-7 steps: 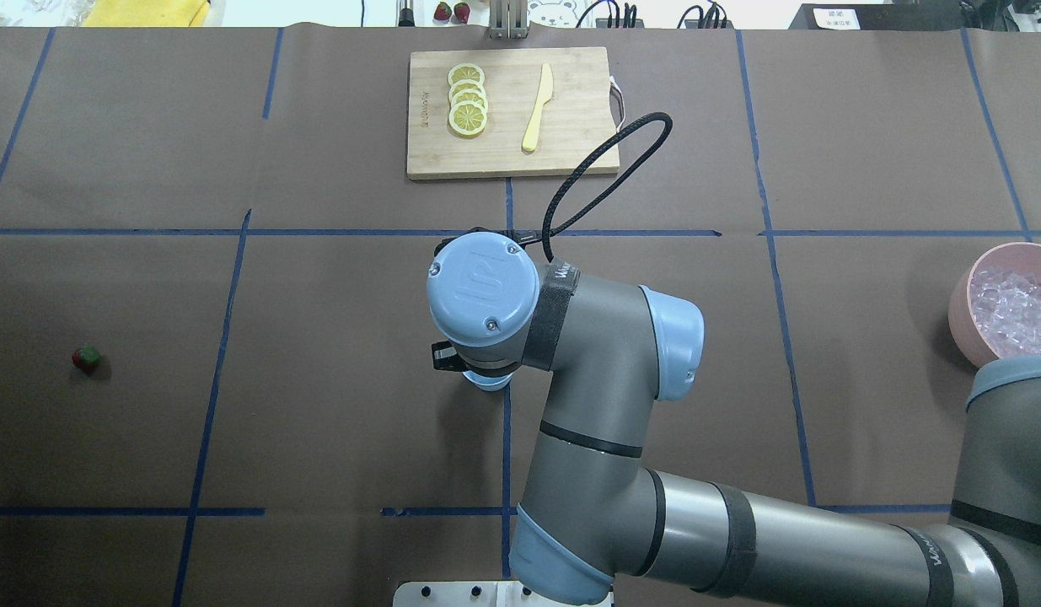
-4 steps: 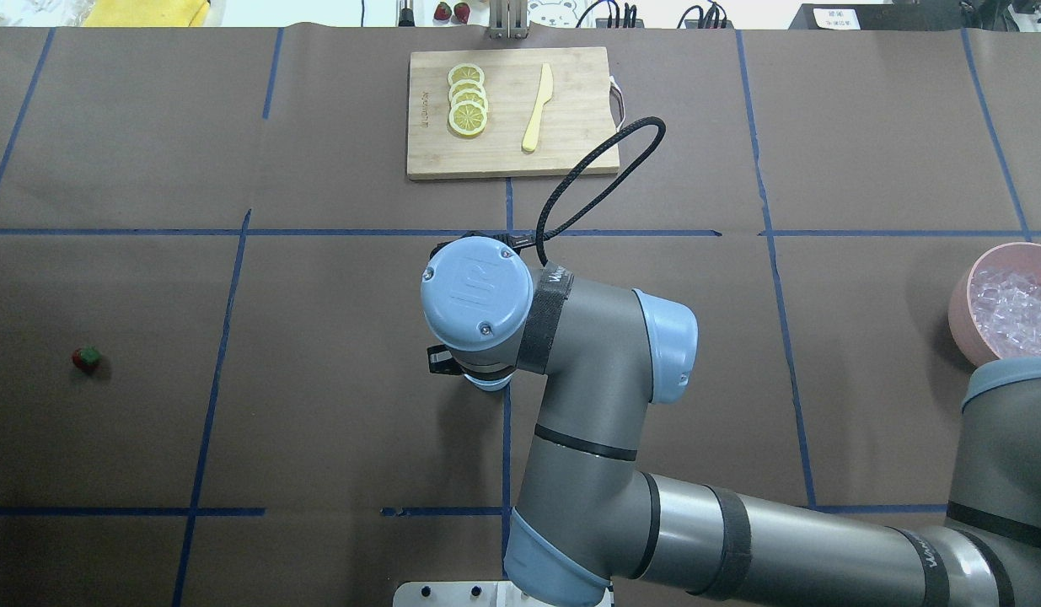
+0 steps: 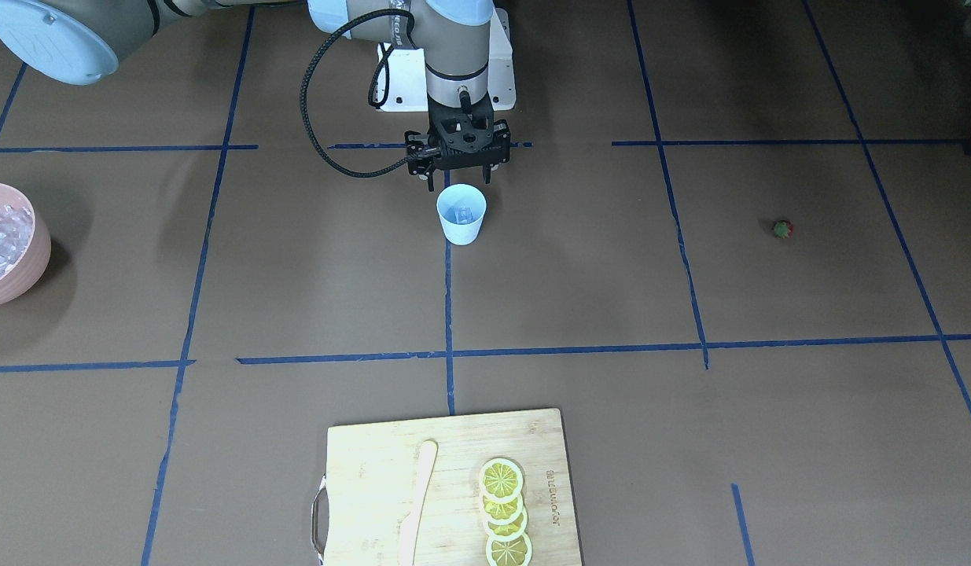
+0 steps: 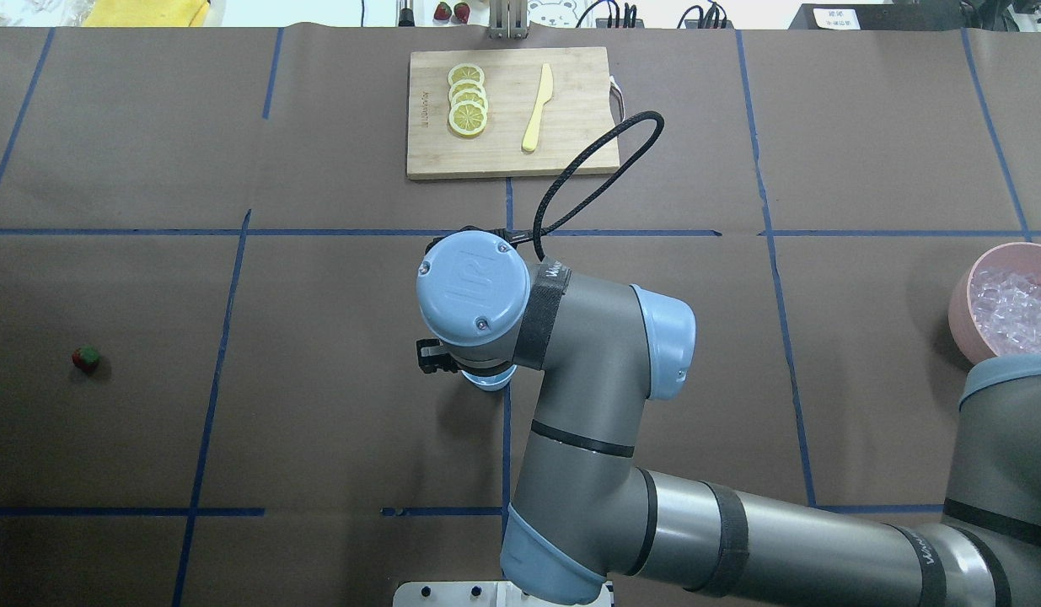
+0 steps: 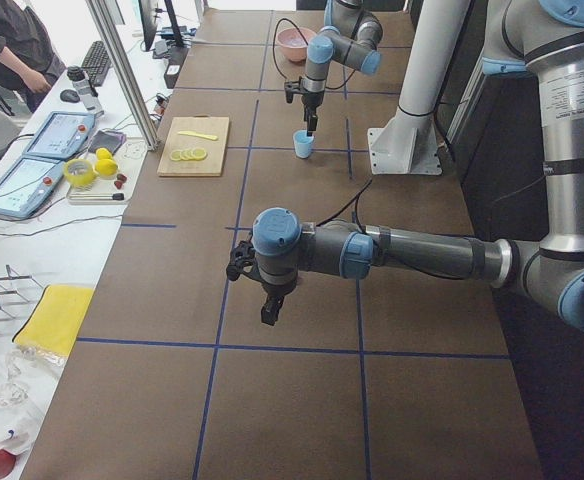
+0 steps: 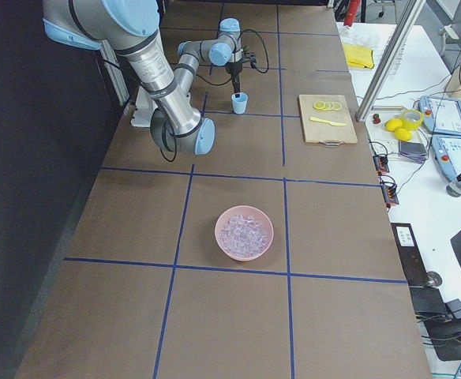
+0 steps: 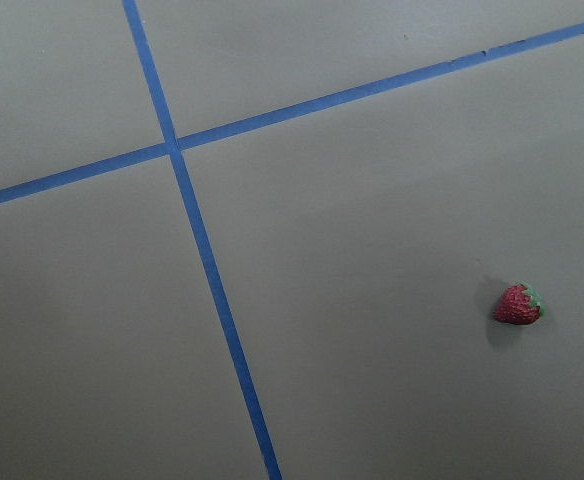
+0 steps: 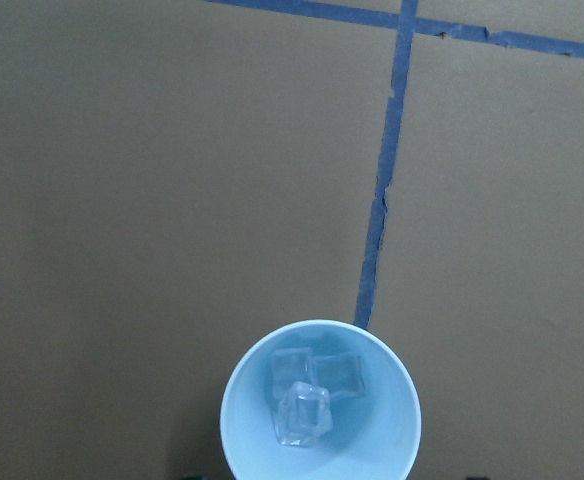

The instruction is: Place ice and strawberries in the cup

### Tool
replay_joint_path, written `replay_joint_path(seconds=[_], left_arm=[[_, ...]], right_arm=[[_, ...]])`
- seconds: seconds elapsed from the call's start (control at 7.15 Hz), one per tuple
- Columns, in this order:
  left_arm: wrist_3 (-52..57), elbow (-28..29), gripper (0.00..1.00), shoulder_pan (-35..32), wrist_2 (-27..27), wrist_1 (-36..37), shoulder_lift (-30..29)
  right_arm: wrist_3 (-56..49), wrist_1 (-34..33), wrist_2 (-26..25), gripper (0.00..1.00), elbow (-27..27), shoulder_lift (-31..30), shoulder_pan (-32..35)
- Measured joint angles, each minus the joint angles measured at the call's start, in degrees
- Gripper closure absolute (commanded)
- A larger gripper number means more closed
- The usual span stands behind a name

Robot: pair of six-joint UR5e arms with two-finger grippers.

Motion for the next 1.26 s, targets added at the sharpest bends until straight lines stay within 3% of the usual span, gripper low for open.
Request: replay_joint_path(seconds=[0.28, 0.56, 1.26], left_arm=[[0.1, 0.2, 0.00, 0.0, 0.0, 0.0, 0.0], [0.3, 0.2, 0.00, 0.3, 0.1, 0.0, -0.3], [-0.2, -0.1, 0.00, 0.9, 0.4, -0.1, -3.1]], right_arm=[[-0.9, -0.2, 1.9, 0.01, 0.1, -0.6, 4.0], [-5.8, -0.3, 7.4, 0.01, 1.6, -3.6, 11.2], [-43.3, -0.1, 22.3, 0.01, 10.5, -25.3, 36.0]])
